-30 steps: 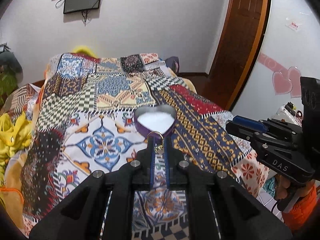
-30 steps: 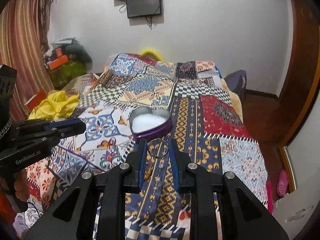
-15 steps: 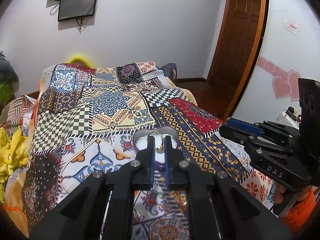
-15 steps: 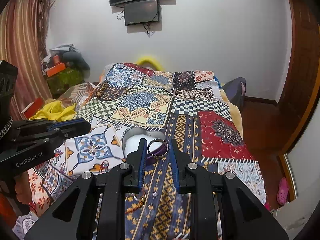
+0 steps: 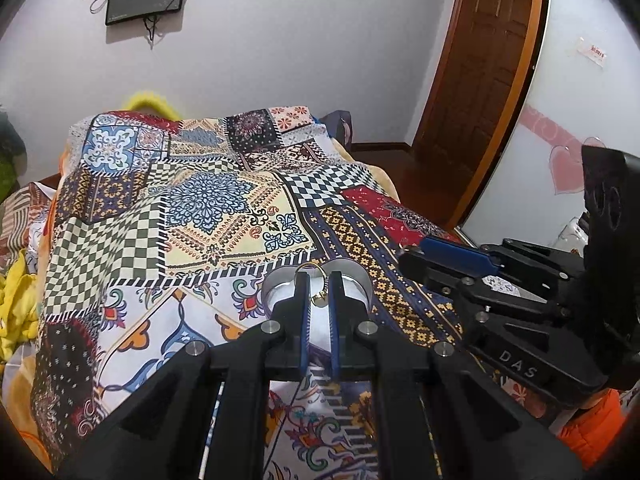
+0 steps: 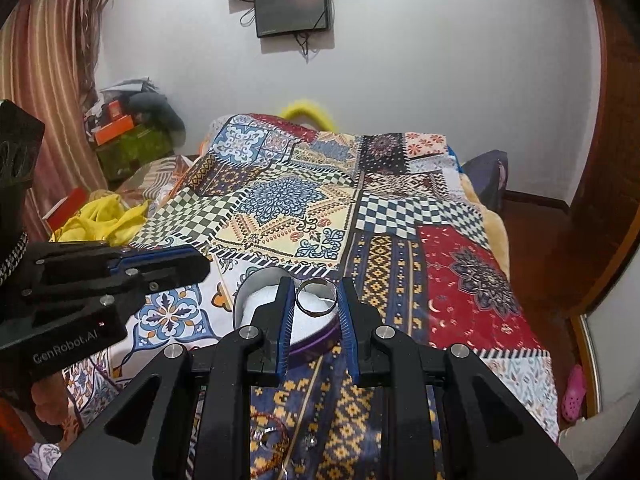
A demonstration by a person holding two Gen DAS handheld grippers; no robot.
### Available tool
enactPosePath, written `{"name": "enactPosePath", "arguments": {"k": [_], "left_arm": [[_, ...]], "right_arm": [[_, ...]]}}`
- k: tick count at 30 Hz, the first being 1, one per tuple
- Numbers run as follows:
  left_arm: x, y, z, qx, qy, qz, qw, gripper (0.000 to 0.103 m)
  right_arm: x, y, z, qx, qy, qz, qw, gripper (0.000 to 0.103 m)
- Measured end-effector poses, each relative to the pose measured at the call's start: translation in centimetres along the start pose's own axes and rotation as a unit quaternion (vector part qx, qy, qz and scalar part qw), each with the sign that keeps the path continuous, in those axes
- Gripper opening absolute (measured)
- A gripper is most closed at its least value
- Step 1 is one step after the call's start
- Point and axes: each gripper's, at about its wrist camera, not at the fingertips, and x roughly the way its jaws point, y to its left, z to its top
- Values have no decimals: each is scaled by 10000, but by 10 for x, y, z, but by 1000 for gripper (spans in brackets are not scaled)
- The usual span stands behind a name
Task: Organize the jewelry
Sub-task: 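Carry both rings over the heart tin and open both tools to drop them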
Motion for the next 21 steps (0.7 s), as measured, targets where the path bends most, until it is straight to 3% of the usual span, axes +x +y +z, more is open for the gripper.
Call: {"name": "enactPosePath", "arguments": {"k": [21], "left_arm": [[53, 12, -5, -121, 590, -369, 9975, 7]], "right_arm": [[51, -6, 2, -433, 791, 550, 9944, 20]]}}
